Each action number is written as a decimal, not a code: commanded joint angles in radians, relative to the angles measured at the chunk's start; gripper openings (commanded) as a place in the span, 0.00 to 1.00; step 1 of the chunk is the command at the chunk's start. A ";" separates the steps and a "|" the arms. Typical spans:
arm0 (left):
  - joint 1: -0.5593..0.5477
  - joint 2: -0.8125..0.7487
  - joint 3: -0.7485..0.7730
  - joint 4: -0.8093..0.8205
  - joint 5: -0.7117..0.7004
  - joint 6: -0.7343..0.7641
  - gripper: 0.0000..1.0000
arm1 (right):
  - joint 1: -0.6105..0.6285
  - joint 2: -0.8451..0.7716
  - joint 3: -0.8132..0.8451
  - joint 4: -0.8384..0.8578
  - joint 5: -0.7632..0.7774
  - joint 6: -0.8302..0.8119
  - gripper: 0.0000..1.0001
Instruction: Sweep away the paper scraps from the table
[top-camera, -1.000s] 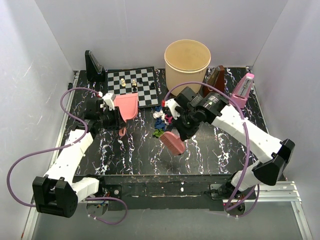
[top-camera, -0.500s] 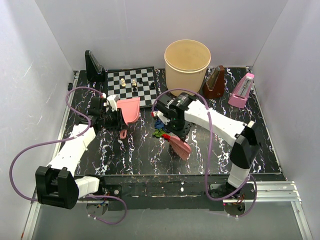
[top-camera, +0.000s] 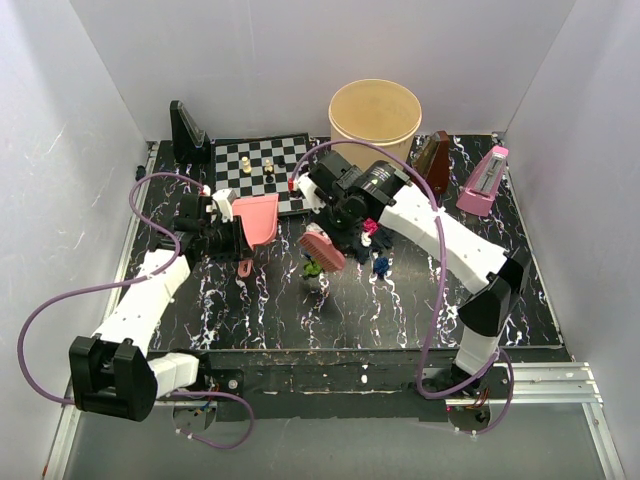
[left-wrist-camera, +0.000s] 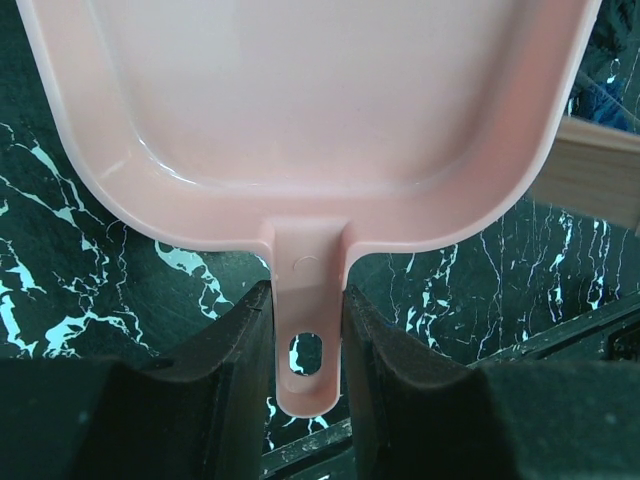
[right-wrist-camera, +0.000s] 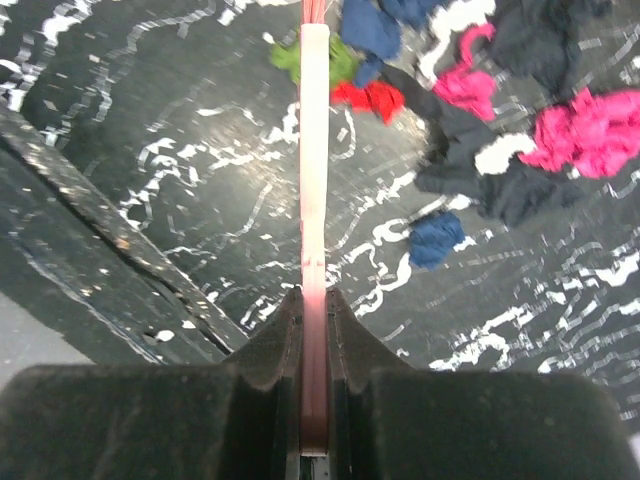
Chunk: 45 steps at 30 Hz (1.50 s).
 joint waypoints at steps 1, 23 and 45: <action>-0.004 -0.055 0.040 0.002 -0.031 0.014 0.08 | 0.005 0.046 0.078 0.036 -0.162 -0.012 0.01; -0.068 0.093 0.047 -0.054 -0.085 0.012 0.06 | -0.243 0.080 0.034 0.106 -0.290 0.076 0.01; -0.358 0.310 0.109 -0.092 -0.429 -0.147 0.31 | -0.477 -0.316 -0.414 0.526 -0.574 0.244 0.01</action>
